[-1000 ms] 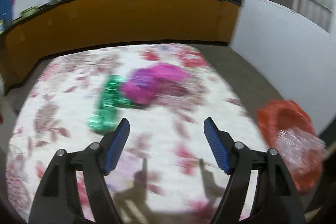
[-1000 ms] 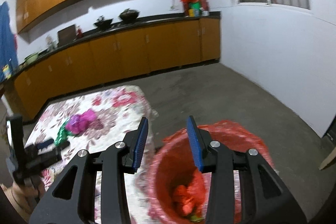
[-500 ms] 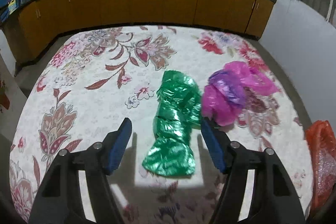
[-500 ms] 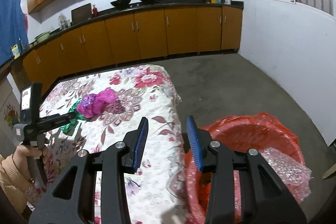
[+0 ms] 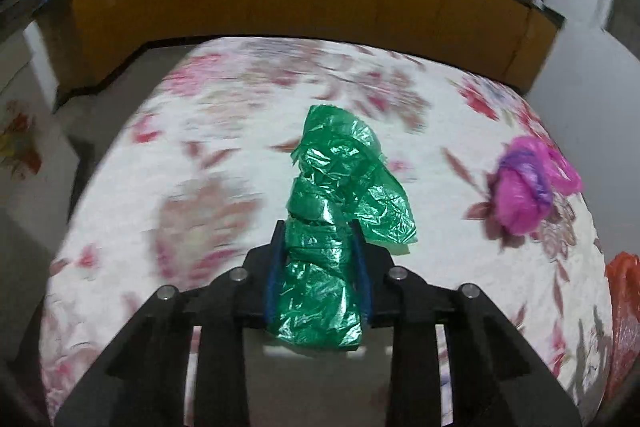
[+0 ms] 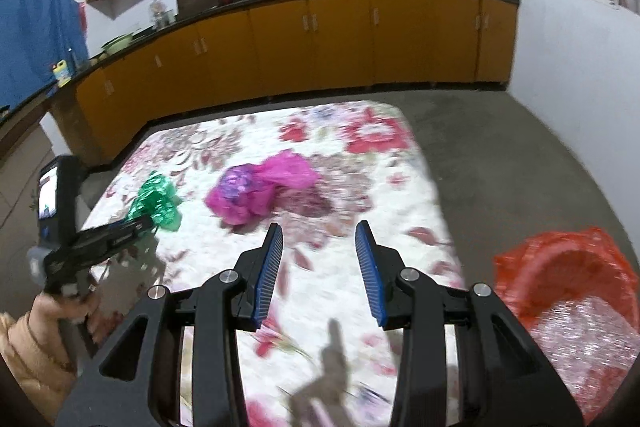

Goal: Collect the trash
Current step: 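Grasp the green bag with the left tool while the right tool grasps the pink-purple bags, then carry the green bag and pink-purple bags over the red basket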

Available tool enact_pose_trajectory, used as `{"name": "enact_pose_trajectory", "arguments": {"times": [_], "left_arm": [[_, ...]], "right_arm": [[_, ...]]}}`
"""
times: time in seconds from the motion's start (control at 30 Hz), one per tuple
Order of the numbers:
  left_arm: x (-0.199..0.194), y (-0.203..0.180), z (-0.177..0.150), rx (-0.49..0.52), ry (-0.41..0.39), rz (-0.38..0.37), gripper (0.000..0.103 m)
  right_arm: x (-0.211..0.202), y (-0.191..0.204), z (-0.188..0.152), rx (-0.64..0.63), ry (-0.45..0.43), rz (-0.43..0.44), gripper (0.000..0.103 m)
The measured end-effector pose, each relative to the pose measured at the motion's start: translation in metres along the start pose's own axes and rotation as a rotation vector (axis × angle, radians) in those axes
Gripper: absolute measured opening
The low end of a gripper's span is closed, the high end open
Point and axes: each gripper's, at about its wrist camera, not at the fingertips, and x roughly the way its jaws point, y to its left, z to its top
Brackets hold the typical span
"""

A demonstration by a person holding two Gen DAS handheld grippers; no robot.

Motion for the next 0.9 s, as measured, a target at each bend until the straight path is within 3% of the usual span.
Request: {"name": "enact_pose_trajectory", "arguments": {"times": [0.17, 0.27, 0.33, 0.4, 0.47, 0.5, 0.57, 0.63, 0.9], "left_arm": [[-0.026, 0.042, -0.005, -0.050, -0.039, 0.035, 0.031], [-0.040, 0.055, -0.005, -0.061, -0.057, 0.040, 0.031], [-0.048, 0.061, -0.008, -0.068, -0.063, 0.036, 0.031], [-0.055, 0.064, -0.010, -0.071, -0.071, 0.038, 0.031], [-0.061, 0.066, -0.013, -0.063, -0.075, 0.042, 0.031], [-0.063, 0.065, -0.013, -0.060, -0.074, 0.041, 0.031], [-0.066, 0.064, -0.015, -0.051, -0.075, 0.039, 0.031], [-0.071, 0.059, -0.016, -0.033, -0.083, 0.035, 0.031], [-0.092, 0.017, -0.021, 0.022, -0.103, -0.032, 0.031]], "right_arm": [[0.046, 0.037, 0.017, 0.000, 0.051, 0.034, 0.039], [0.077, 0.065, 0.028, -0.031, 0.074, 0.011, 0.041], [0.090, 0.077, 0.032, -0.040, 0.072, -0.028, 0.068], [0.108, 0.086, 0.034, -0.049, 0.082, -0.074, 0.074], [0.129, 0.084, 0.033, -0.043, 0.149, -0.076, 0.070], [0.136, 0.084, 0.031, -0.045, 0.169, -0.091, 0.056], [0.136, 0.083, 0.025, -0.115, 0.141, -0.161, 0.043], [0.127, 0.073, 0.018, -0.151, 0.144, -0.159, 0.034], [0.043, 0.017, -0.003, -0.098, 0.083, -0.144, 0.032]]}}
